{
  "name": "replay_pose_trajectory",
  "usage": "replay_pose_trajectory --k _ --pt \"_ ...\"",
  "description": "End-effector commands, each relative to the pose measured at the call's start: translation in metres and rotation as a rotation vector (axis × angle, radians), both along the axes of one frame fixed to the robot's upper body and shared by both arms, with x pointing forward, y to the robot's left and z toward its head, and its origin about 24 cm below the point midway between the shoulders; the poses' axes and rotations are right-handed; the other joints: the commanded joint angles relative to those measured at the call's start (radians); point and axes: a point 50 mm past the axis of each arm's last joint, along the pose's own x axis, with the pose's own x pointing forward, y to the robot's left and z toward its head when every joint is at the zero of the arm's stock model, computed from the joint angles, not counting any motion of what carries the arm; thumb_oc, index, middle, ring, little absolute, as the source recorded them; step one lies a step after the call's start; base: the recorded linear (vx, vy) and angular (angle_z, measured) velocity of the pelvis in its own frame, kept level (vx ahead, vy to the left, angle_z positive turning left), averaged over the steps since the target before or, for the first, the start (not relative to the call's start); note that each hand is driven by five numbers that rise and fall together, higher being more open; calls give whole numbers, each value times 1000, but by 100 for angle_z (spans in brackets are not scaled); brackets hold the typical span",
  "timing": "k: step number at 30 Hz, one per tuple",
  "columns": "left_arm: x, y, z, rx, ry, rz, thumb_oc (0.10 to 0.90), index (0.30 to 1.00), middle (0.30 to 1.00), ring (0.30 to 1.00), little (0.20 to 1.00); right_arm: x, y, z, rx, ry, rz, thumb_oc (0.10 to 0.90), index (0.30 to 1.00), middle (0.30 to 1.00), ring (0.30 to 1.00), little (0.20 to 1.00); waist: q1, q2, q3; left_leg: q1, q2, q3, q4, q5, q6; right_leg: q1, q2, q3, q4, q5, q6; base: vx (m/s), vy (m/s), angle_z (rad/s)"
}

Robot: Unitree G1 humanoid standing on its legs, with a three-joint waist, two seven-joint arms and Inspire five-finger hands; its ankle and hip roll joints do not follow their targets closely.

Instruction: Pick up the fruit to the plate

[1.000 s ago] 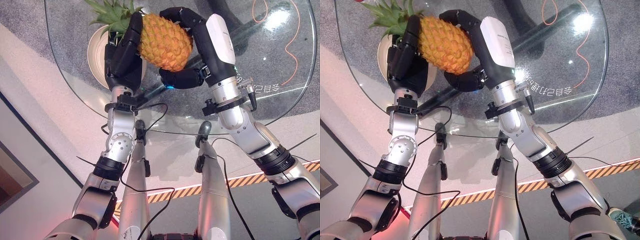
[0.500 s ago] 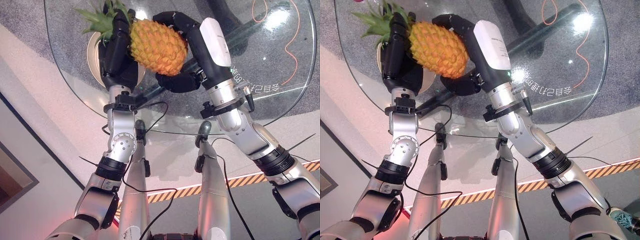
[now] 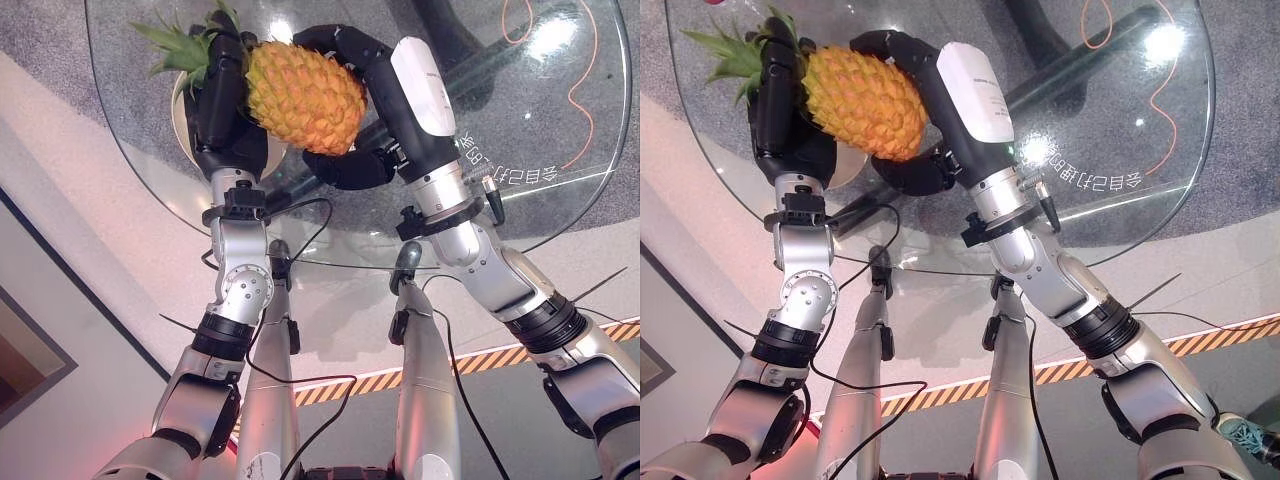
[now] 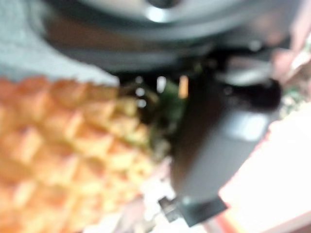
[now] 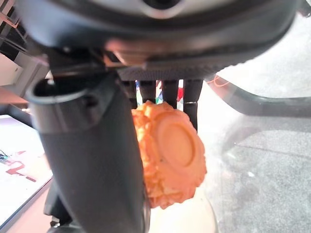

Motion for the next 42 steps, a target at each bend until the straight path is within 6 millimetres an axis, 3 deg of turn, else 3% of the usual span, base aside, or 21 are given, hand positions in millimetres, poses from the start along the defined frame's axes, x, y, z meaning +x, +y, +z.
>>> replay_pose_trajectory --k 1,31,42 --pt "-33 -4 65 32 -364 38 100 300 300 300 200 -44 15 56 138 -320 183 800 900 900 900 900 8 -13 -23 -22 -34 20 53 -49 14 71 33 -59 -142 59 21 0 0 0" --pt "-35 13 65 -46 -364 154 100 300 300 300 200 -42 6 57 198 -363 119 800 900 900 900 900 7 -7 -23 -24 -36 20 48 -41 14 68 32 -56 -142 61 18 0 0 0" --pt "-38 26 65 -172 -370 179 100 300 300 300 200 -40 0 58 214 -376 79 800 900 900 900 900 9 -9 -23 -24 -36 19 48 -42 13 68 31 -59 -140 59 18 0 0 0"
